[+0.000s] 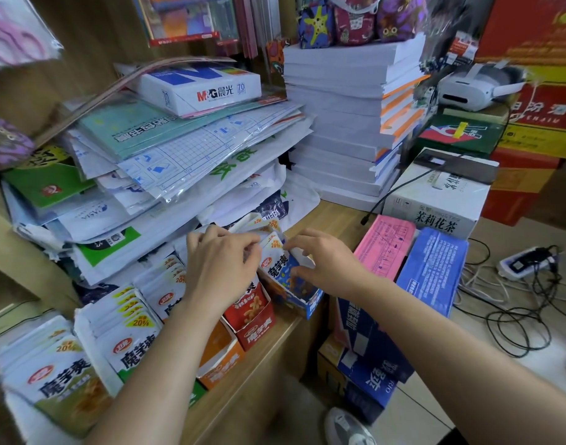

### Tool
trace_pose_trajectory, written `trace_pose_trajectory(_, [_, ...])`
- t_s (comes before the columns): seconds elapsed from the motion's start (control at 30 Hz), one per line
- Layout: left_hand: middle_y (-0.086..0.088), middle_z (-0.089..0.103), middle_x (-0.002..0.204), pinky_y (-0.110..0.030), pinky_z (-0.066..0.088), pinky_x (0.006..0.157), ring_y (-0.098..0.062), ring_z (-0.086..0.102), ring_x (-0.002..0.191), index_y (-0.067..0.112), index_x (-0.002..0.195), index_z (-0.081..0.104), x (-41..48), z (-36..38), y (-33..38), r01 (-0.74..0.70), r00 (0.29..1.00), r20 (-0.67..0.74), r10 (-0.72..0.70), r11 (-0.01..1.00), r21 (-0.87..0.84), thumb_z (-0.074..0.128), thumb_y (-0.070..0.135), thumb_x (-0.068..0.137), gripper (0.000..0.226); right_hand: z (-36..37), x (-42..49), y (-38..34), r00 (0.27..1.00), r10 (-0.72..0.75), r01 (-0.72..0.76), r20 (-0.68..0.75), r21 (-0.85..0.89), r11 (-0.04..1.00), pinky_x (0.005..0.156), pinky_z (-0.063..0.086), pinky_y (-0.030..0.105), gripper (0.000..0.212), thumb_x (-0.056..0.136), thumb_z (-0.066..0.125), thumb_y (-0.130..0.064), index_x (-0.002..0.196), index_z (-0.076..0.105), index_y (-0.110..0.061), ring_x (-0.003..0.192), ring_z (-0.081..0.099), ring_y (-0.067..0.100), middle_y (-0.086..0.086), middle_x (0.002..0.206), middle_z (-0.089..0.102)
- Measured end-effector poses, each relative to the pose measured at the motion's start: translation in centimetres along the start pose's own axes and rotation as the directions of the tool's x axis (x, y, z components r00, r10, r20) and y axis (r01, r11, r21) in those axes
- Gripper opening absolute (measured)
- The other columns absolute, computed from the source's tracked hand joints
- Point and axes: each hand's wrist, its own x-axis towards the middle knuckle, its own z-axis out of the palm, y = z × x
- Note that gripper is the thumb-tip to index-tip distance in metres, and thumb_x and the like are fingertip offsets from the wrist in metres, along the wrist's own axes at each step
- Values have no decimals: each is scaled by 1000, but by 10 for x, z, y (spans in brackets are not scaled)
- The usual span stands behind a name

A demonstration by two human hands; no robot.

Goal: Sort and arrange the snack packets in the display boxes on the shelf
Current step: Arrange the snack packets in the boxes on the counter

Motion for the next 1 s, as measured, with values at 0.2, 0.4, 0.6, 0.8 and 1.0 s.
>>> trace_pose_trajectory(0.2, [0,58,108,-38,24,91,-22,30,114,38,112,70,-4,5,14,64,992,95,-77,989,132,65,56,88,31,14,2,0,1000,-21,22,17,-75,997,92,48,39,69,85,76,-23,146,46,-28,115,48,20,-4,126,53])
trace_pose_trajectory(0.4, [7,50,93,-38,35,90,-19,27,102,41,85,76,-3,9,12,67,997,-31,-69,996,-64,71,57,82,17,15,9,-4,991,-24,39,-131,109,993,77,54,29,59,85,77,-18,137,54,-32,86,60,12,-7,116,47])
trace_pose_trajectory(0.6, [21,66,85,-32,23,85,-9,51,93,40,89,76,2,3,1,-52,987,-159,11,965,-258,70,53,82,16,11,18,-13,949,120,-2,-292,375,927,69,56,20,13,83,80,-10,84,67,-11,73,68,4,-6,89,67])
trace_pose_trajectory(0.8, [13,63,131,-36,23,91,-17,42,123,34,129,65,8,6,-12,112,994,-9,-112,991,-67,55,43,96,36,14,17,-2,982,125,-89,-141,236,968,72,59,33,11,85,77,-12,93,71,-17,78,67,8,-3,90,72])
trace_pose_trajectory(1.0, [10,64,132,-42,22,95,-17,38,125,35,136,60,13,12,-11,119,988,92,-123,992,46,41,47,100,42,13,13,-1,994,53,-36,-97,166,985,79,56,25,56,84,76,-7,135,58,-22,85,62,7,-5,125,60])
